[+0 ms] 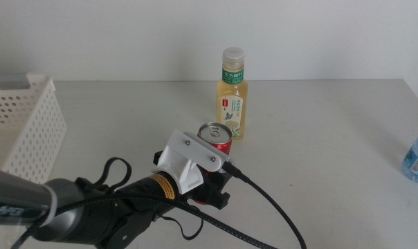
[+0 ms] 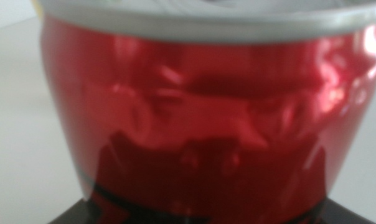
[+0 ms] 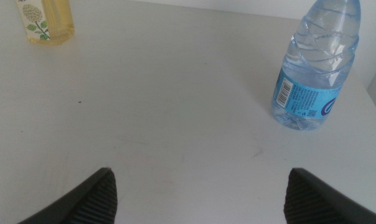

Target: Use arms to grab the bottles and put them into the dustbin to the left of the table.

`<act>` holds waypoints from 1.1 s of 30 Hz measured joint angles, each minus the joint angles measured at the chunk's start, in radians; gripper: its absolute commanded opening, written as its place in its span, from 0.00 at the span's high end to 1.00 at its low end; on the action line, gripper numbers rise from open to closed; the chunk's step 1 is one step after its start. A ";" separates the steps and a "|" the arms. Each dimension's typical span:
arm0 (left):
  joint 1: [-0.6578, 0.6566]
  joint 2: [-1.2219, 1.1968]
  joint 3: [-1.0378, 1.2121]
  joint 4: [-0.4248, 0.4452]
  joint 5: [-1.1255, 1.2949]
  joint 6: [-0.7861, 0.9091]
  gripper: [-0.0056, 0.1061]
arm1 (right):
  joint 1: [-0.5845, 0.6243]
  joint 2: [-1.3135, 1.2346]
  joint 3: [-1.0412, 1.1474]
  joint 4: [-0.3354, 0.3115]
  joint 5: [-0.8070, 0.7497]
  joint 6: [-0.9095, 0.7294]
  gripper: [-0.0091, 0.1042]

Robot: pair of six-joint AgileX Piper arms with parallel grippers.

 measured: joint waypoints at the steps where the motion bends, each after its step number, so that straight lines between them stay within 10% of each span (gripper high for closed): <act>1: 0.000 -0.033 0.001 -0.002 0.048 0.002 0.84 | 0.000 0.000 0.000 0.000 0.000 0.000 0.19; 22: 0.239 -0.370 -0.467 -0.019 1.313 0.055 0.84 | 0.000 0.000 0.000 0.000 0.000 0.000 0.19; 33: 0.586 -0.348 -0.808 -0.149 1.753 0.272 0.84 | 0.000 0.000 0.000 0.000 0.000 0.000 0.19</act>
